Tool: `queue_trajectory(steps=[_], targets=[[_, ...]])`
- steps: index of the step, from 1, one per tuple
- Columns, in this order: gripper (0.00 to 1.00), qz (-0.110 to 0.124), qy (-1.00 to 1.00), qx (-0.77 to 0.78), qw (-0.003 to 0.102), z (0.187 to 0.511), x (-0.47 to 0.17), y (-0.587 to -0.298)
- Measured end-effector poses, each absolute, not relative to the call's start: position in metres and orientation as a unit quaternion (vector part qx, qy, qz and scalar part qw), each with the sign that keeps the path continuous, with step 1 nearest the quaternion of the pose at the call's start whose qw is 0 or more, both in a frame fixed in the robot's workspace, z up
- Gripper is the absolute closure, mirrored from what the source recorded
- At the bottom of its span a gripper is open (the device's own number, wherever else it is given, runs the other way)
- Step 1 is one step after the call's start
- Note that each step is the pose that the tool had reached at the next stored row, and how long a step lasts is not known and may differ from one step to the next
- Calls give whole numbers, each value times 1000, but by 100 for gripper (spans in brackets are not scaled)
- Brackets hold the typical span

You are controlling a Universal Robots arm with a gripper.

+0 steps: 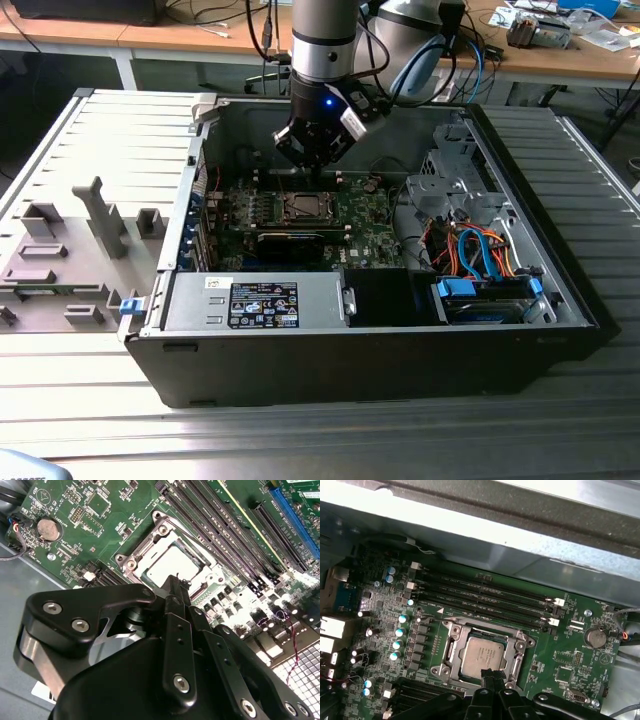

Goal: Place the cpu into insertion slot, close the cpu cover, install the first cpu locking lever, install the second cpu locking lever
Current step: 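Install the first cpu locking lever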

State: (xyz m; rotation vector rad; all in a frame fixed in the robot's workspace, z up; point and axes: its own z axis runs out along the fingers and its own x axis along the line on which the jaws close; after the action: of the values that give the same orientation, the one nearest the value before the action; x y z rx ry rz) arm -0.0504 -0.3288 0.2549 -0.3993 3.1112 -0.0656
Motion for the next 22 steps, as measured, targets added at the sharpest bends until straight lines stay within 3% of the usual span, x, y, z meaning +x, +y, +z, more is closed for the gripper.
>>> queue_trajectory(steps=[22], targets=[[89,-21,990,-140,2,255,-50,-329]])
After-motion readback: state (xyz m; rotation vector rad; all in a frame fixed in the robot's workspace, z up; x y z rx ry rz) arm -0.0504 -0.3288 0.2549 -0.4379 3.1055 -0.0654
